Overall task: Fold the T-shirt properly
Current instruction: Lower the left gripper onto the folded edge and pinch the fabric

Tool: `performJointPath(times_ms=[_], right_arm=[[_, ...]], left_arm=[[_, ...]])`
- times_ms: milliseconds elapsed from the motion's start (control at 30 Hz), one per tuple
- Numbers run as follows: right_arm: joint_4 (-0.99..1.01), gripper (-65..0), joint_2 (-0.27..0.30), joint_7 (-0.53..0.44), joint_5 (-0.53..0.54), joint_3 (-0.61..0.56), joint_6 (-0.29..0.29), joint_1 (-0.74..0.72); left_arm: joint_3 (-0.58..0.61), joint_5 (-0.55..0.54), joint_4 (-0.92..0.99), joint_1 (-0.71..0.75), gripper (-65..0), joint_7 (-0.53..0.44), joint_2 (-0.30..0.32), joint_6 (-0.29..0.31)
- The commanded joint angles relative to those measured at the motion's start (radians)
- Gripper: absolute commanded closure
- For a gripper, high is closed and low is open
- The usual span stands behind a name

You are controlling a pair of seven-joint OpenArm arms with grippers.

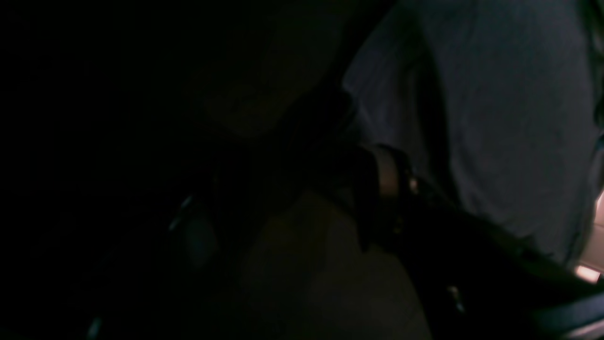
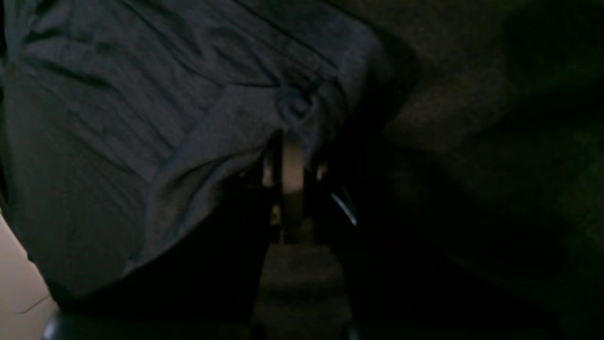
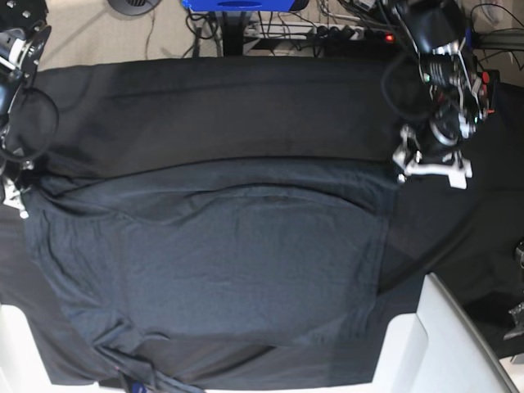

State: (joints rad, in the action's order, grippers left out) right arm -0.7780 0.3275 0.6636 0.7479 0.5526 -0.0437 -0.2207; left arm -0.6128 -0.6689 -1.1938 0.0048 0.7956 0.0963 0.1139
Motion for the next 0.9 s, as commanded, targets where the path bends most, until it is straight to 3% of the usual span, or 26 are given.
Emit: performJointPath(times_ms=[0, 167, 333, 433, 533, 867], right_arm=[[-0.013, -0.2, 0.022, -0.008, 0.005, 0.004, 0.006, -0.019], [-0.013, -0.2, 0.022, -0.006, 0.005, 0.004, 0.006, -0.019], [-0.013, 0.0, 0.022, -0.006, 0.005, 0.002, 0.006, -0.019], [-0.013, 0.0, 0.022, -0.005, 0.005, -0.001, 0.006, -0.019], [-0.013, 0.0, 0.022, -0.005, 0.005, -0.003, 0.006, -0.019], [-0.033, 0.0, 0.023, 0.029, 0.005, 0.004, 0.006, -0.018]], left_arm=[[0.0, -0.007, 0.015, -0.024, -32.9, -0.002, 0.001, 0.008], [0.006, -0.007, 0.105, -0.073, -32.9, -0.026, -0.003, 0.008], [0.15, -0.007, 0.127, -0.061, -32.3, -0.115, 0.001, 0.008], [0.149, -0.013, 0.121, -0.042, -21.7, -0.127, -0.003, 0.008], [0.124, -0.013, 0.116, -0.039, -1.6, -0.127, -0.003, 0.008], [0.069, -0.015, 0.038, -0.004, 0.0, -0.121, 0.003, 0.005]])
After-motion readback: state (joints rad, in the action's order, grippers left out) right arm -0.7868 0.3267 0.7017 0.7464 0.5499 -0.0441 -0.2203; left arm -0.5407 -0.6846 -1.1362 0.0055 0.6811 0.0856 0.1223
